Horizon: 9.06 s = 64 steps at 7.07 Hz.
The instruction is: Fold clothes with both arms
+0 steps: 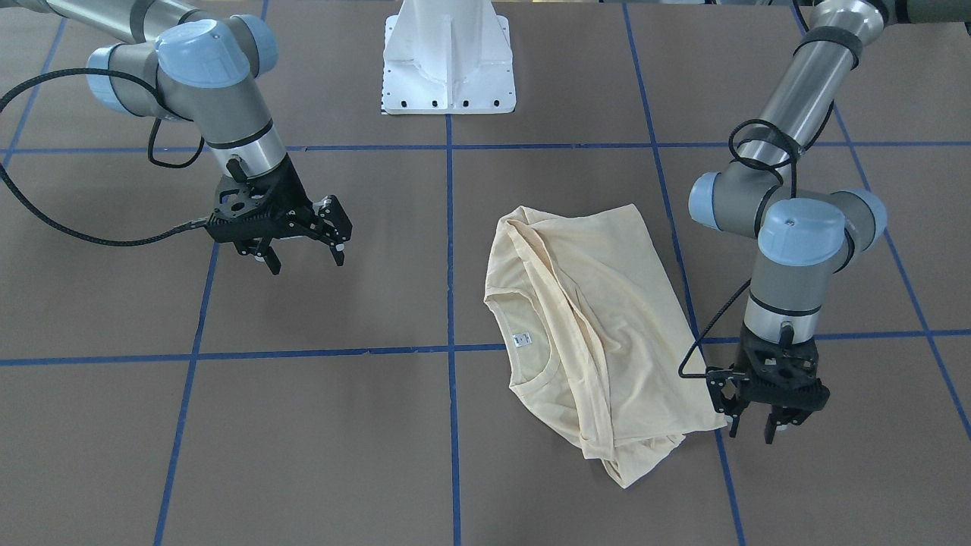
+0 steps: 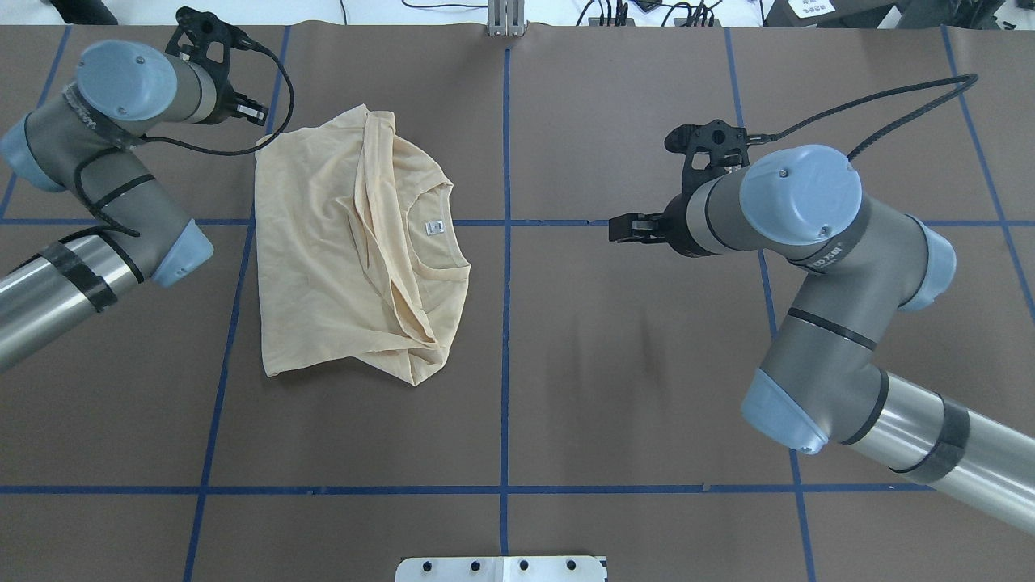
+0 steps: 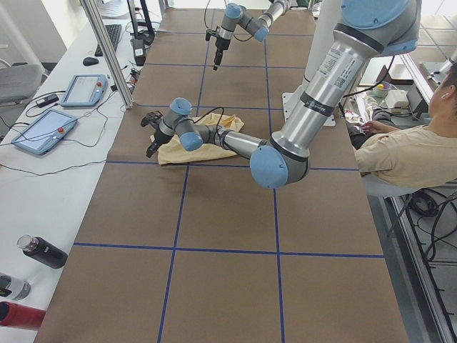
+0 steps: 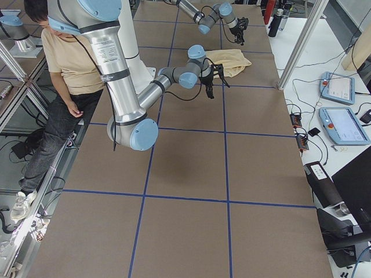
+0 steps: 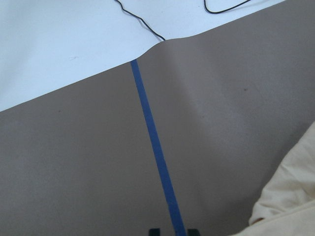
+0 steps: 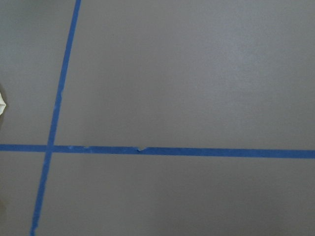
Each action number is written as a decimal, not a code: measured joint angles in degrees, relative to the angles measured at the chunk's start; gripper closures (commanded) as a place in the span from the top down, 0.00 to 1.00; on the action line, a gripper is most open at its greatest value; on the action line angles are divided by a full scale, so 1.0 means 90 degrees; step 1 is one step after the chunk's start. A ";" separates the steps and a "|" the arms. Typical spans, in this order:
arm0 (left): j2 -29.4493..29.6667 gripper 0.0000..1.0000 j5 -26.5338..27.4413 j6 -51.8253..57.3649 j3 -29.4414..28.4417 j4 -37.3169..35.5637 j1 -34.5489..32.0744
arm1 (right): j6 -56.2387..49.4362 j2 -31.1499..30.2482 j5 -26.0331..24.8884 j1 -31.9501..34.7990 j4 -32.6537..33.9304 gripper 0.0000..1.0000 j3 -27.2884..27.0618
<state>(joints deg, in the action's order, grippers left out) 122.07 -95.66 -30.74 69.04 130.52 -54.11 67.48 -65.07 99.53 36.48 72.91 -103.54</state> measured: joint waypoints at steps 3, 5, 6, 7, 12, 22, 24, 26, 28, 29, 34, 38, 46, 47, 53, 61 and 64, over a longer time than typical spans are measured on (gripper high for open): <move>-0.0426 1.00 -0.0950 0.0937 0.0246 0.0239 -0.0571 | 0.1366 0.1872 -0.0702 -0.0496 0.0037 0.94 0.1696; -0.0532 1.00 -0.1015 0.0670 0.0375 0.0287 -0.0591 | 0.2209 0.3032 -0.1362 -0.1001 0.0035 0.79 0.3030; -0.0541 1.00 -0.1020 0.0577 0.0401 0.0291 -0.0591 | 0.2477 0.3377 -0.1544 -0.1181 0.0035 0.74 0.3443; -0.0543 1.00 -0.1021 0.0542 0.0410 0.0293 -0.0588 | 0.2595 0.3523 -0.1639 -0.1289 0.0036 0.74 0.3659; -0.0546 1.00 -0.1022 0.0456 0.0406 0.0296 -0.0562 | 0.2288 0.3575 -0.1864 -0.1480 0.0052 0.69 0.4033; -0.0553 1.00 -0.1022 0.0447 0.0382 0.0300 -0.0541 | 0.2002 0.3529 -0.1898 -0.1529 0.0156 0.00 0.3971; -0.0554 1.00 -0.1022 0.0440 0.0385 0.0300 -0.0540 | 0.1773 0.2692 -0.1831 -0.1517 0.0415 0.00 0.2801; -0.0572 1.00 -0.1022 0.0433 0.0395 0.0300 -0.0540 | 0.1678 0.1289 -0.1802 -0.1557 0.0515 0.00 0.1202; -0.0615 1.00 -0.1022 0.0436 0.0409 0.0302 -0.0539 | 0.1709 0.0199 -0.1995 -0.1881 0.0552 0.00 0.0036; -0.0620 1.00 -0.1022 0.0437 0.0412 0.0312 -0.0535 | 0.1748 -0.0118 -0.2147 -0.2094 0.0578 0.00 -0.0310; -0.0627 1.00 -0.1022 0.0428 0.0415 0.0342 -0.0531 | 0.1706 -0.0216 -0.2450 -0.2407 0.0695 1.00 -0.0557; -0.0631 1.00 -0.1022 0.0427 0.0415 0.0342 -0.0531 | 0.1232 0.1909 -0.2322 -0.1787 0.0911 0.68 0.1298; -0.0634 1.00 -0.1022 0.0432 0.0405 0.0342 -0.0531 | 0.1063 0.2160 -0.1948 -0.1699 0.0904 0.00 0.1879; -0.0634 1.00 -0.1022 0.0434 0.0405 0.0342 -0.0531 | 0.1055 0.2161 -0.1899 -0.1699 0.0899 0.00 0.1856; -0.0634 1.00 -0.1022 0.0437 0.0405 0.0342 -0.0521 | 0.0672 0.0920 -0.1530 -0.1623 0.0881 0.00 0.0688; -0.0661 1.00 -0.1034 0.0272 0.0479 0.0342 -0.0509 | 0.0145 0.0845 -0.1440 -0.1135 0.0861 1.00 0.0680; -0.0908 1.00 -0.1687 -0.1375 0.1476 0.0294 -0.0118 | 0.0348 0.0412 -0.1066 -0.1054 0.0837 1.00 -0.0117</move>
<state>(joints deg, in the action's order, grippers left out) 113.90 -110.83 -43.12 82.33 133.16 -55.17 70.62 -61.37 89.94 26.99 80.44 -104.60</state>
